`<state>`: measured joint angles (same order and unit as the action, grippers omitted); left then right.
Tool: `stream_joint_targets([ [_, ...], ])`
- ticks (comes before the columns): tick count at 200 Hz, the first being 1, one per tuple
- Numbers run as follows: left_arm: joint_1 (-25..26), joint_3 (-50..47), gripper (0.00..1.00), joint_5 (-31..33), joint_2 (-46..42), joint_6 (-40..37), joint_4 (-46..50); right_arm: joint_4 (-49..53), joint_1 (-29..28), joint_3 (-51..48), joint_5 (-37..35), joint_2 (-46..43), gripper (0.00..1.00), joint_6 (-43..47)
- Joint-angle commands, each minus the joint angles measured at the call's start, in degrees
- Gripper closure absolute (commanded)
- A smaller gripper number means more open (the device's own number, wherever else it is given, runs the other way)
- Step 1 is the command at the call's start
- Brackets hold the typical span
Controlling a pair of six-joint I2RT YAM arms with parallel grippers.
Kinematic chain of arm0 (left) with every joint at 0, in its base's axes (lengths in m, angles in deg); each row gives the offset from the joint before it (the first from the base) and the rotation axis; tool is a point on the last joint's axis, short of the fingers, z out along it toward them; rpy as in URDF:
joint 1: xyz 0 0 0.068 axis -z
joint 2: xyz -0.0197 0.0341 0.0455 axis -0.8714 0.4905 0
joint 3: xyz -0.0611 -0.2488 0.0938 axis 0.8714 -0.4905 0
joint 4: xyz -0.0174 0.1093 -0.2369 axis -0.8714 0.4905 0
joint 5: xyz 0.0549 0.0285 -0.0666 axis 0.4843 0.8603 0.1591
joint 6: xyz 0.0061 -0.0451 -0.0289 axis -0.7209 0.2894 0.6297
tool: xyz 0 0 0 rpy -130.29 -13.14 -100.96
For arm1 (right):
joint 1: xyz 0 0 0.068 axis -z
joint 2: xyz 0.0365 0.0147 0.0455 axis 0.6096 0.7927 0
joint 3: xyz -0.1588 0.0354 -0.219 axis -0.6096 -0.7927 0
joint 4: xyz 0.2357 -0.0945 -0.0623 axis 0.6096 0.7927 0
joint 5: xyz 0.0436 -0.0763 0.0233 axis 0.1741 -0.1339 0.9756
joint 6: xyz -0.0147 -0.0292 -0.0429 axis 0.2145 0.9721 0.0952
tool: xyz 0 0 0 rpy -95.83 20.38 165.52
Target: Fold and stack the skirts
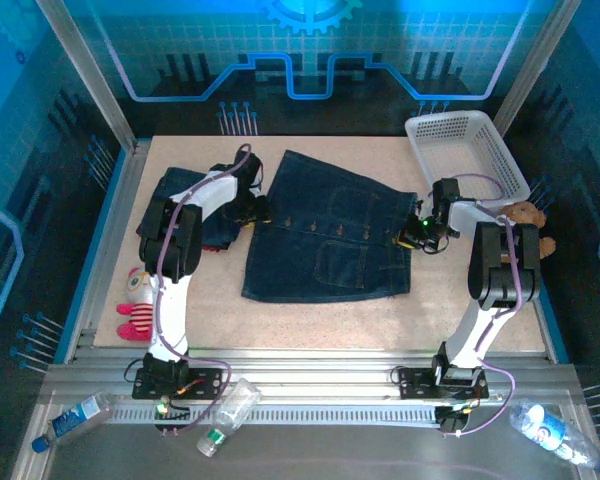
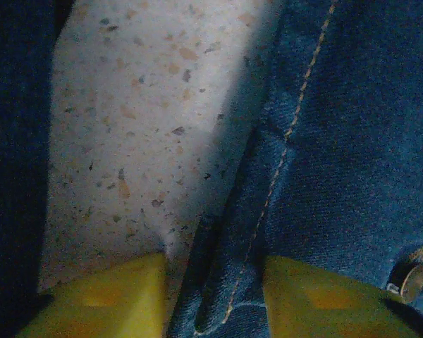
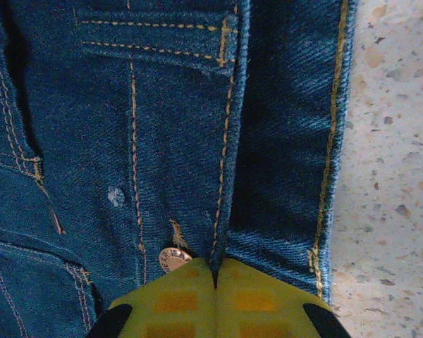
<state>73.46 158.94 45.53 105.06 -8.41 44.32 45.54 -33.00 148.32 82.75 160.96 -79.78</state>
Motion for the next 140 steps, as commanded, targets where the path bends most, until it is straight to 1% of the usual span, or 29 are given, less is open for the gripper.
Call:
stream_joint_targets([
  [1,-0.27,-0.12,0.73,0.76,-0.43,-0.52,0.63,0.86,0.27,0.42,-0.46,0.32,1.0,0.8],
  [31,-0.27,0.04,0.96,3.0,-2.08,-0.89,0.93,0.68,0.22,0.11,0.0,-0.92,1.0,0.56],
  [38,-0.27,0.21,1.0,3.52,-2.49,-0.97,1.23,0.68,0.28,0.02,0.3,-1.4,1.0,0.61],
  [73,-0.27,-0.83,1.0,5.49,-6.71,-0.57,1.49,0.94,0.34,-0.15,1.63,-6.45,1.0,0.45],
  [92,-0.27,-2.16,1.0,5.54,-10.04,-0.34,1.03,1.41,0.51,-0.11,1.54,-9.3,1.0,0.19],
  [140,0.17,-2.8,1.0,3.43,-14.73,0.62,0.95,1.92,1.19,-0.48,1.6,-11.95,1.0,-0.76],
])
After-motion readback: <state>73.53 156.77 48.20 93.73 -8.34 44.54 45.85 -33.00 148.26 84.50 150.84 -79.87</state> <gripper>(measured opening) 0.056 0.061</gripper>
